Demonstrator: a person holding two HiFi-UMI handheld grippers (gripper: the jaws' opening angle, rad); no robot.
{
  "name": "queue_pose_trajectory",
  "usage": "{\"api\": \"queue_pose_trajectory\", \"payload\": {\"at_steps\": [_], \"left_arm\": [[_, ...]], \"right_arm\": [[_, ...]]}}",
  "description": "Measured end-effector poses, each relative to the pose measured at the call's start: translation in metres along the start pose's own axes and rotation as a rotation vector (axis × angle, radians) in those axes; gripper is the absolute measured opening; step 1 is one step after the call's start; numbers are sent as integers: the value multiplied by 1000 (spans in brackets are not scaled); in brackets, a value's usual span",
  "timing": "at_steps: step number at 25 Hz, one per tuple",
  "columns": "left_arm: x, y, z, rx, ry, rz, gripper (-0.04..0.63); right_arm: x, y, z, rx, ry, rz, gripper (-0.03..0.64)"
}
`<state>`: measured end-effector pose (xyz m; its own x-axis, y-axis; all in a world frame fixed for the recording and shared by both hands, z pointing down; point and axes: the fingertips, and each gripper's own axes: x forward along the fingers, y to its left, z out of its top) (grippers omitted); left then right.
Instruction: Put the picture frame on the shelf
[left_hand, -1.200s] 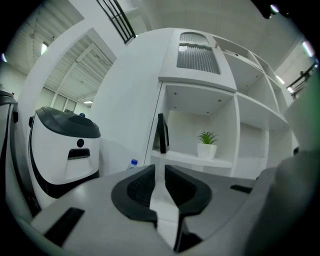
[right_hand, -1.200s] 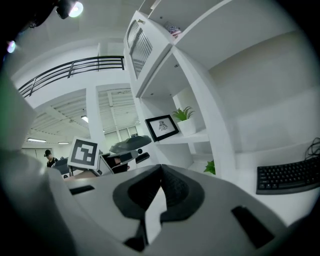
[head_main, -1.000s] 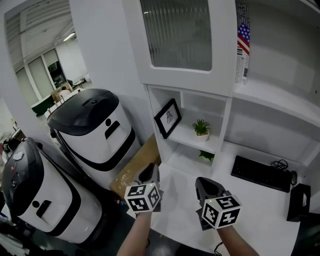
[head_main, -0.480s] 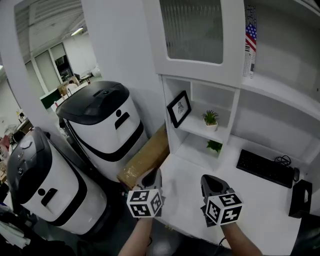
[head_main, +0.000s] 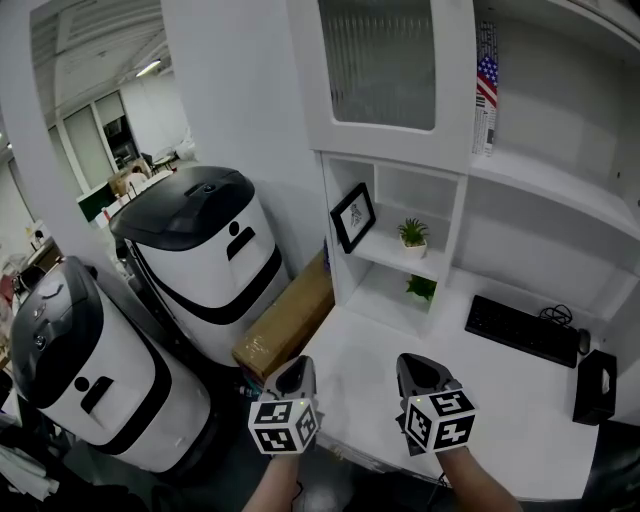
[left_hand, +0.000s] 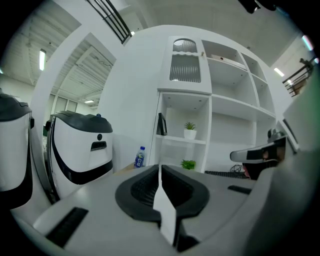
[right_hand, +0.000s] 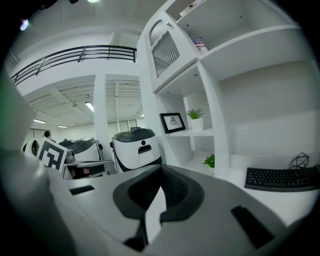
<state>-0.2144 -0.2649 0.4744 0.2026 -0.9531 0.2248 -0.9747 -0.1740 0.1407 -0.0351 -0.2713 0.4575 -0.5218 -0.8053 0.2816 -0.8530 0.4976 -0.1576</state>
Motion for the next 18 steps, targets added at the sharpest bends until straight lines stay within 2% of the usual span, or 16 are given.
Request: {"api": "queue_pose_trajectory", "payload": {"at_steps": [18], "left_arm": [[-25,-9,-13,29,19,0,25]], "right_arm": [[-21,-1,-15,-37,6,-38,0]]}}
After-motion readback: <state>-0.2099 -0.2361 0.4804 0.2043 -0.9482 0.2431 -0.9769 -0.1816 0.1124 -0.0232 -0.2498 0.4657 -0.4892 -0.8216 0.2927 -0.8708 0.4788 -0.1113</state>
